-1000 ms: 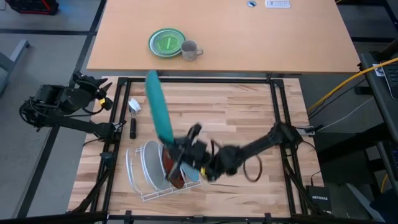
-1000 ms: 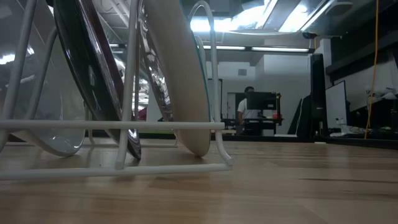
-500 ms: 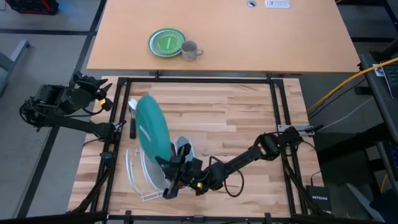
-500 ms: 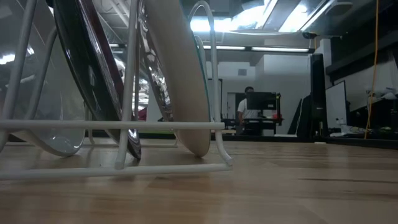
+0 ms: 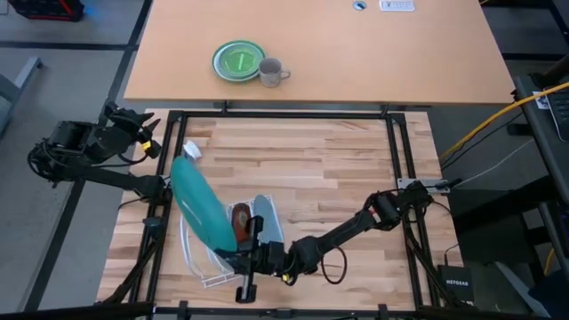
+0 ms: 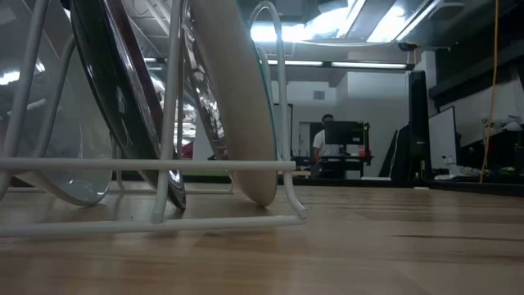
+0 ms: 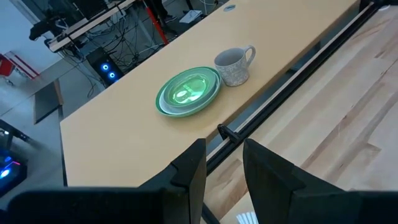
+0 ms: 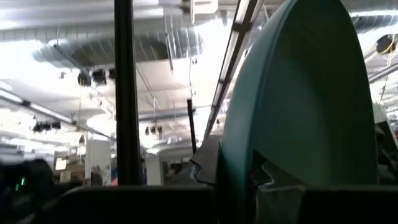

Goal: Sort dishes
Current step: Put the dark green plate into the dish rack

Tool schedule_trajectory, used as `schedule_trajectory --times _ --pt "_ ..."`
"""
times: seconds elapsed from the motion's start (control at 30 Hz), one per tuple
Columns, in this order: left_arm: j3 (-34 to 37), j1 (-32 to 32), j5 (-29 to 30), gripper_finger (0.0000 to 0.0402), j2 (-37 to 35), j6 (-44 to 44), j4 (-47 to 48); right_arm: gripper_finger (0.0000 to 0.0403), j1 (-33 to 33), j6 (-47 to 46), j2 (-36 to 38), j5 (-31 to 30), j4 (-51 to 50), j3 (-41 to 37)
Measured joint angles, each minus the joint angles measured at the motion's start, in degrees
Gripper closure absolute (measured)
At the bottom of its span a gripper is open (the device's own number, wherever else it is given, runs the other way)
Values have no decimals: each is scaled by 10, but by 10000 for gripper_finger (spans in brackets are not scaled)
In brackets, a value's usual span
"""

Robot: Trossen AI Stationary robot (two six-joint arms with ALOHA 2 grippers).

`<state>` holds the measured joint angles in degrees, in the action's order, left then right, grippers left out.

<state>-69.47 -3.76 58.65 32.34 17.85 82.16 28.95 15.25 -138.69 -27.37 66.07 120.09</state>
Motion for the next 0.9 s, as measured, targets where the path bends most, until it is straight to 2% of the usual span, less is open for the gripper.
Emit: schedule_trajectory --times 0.43,0.7,0.9 --pt "0 0 0 304 0 2 -1 386 20 -21 -51 0 45 0" --pt "0 0 0 304 0 23 -1 386 22 -27 -49 -3 21 0" --pt "0 0 0 304 0 23 -1 386 23 -82 -49 -48 -45 1"
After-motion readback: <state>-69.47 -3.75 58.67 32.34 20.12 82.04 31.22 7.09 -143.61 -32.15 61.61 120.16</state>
